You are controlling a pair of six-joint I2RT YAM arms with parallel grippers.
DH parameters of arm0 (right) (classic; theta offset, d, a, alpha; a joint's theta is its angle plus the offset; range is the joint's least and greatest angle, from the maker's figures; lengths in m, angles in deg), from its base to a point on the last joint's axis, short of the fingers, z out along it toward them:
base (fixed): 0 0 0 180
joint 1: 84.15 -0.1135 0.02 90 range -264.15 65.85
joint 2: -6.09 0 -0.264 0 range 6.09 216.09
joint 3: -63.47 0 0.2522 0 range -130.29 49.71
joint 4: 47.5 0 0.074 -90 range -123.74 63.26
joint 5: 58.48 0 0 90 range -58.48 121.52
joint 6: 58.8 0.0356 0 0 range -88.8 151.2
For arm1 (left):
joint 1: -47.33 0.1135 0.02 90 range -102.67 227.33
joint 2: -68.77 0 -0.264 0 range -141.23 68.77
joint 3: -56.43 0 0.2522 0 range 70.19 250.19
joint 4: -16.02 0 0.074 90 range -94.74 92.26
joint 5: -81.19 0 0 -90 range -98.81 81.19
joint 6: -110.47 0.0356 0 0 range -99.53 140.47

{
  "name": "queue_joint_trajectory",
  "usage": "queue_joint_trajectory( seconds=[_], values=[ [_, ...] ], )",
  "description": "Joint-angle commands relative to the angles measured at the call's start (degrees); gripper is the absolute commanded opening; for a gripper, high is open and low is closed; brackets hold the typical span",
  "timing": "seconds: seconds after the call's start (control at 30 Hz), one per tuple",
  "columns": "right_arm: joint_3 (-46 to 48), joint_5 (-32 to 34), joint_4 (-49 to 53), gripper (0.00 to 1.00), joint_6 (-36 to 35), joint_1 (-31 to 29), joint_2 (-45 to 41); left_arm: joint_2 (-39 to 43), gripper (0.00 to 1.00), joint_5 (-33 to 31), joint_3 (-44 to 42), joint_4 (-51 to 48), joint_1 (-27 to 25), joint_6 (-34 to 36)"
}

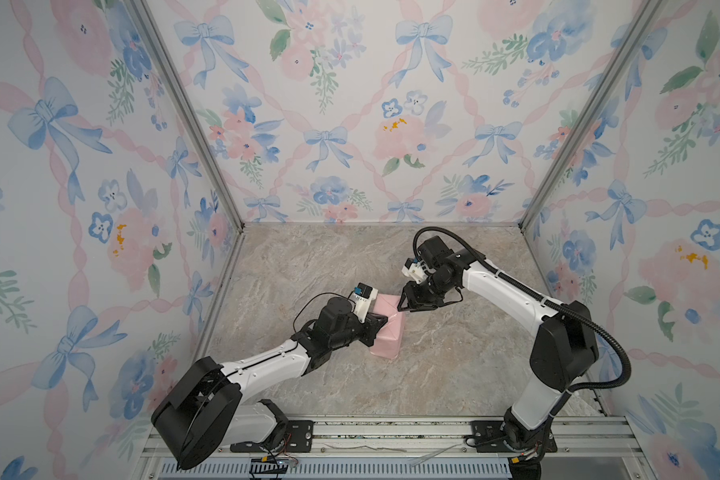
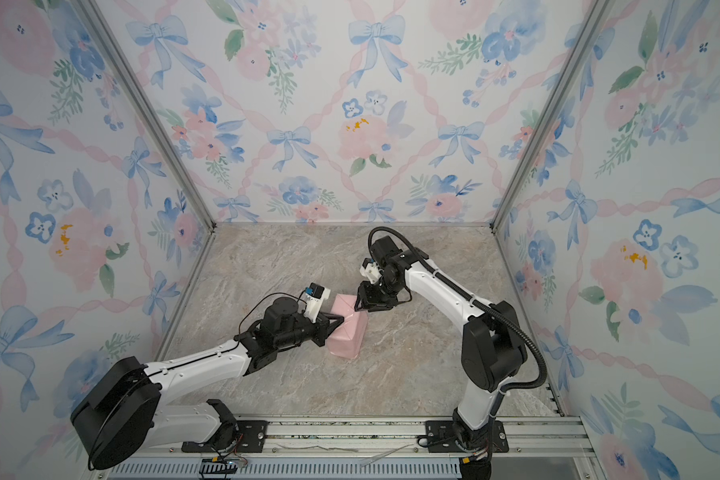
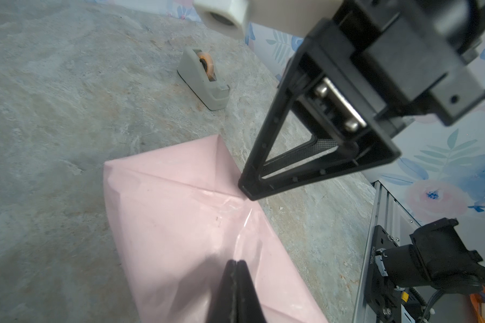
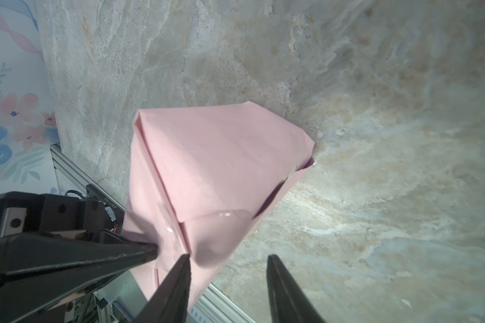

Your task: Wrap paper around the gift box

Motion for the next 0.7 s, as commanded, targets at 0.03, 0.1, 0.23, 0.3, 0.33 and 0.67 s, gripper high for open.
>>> queue_joint_trajectory(
  seconds=[0.03, 0.1, 0.23, 0.3, 0.33, 0.67],
  values=[
    [-1.0, 1.4, 2.1, 0.51, 1.0, -2.4, -1.8, -0.4, 0.00, -0.6, -0.5, -3.4, -0.3, 0.8],
    [-1.0, 1.7, 1.8, 0.52, 1.3, -3.0, -1.3, -0.4, 0.00, -0.6, -0.4, -3.4, -0.3, 0.8],
    [-0.9, 1.4, 1.3, 0.53, 1.3, -3.8, 0.1, -0.4, 0.00, -0.6, -0.3, -3.4, -0.3, 0.8],
    [-0.7, 1.5, 1.1, 0.53, 1.1, -4.0, 0.9, -0.4, 0.00, -0.6, -0.3, -3.4, -0.3, 0.9],
    [-0.4, 1.6, 1.0, 0.53, 1.0, -4.0, 1.5, -0.6, 0.00, -0.6, -0.2, -3.3, -0.3, 0.8],
    [2.8, 6.4, 2.5, 0.29, -0.3, -3.1, 3.4, -0.5, 0.00, -0.8, -0.4, -3.4, -0.3, 1.1]
  ],
)
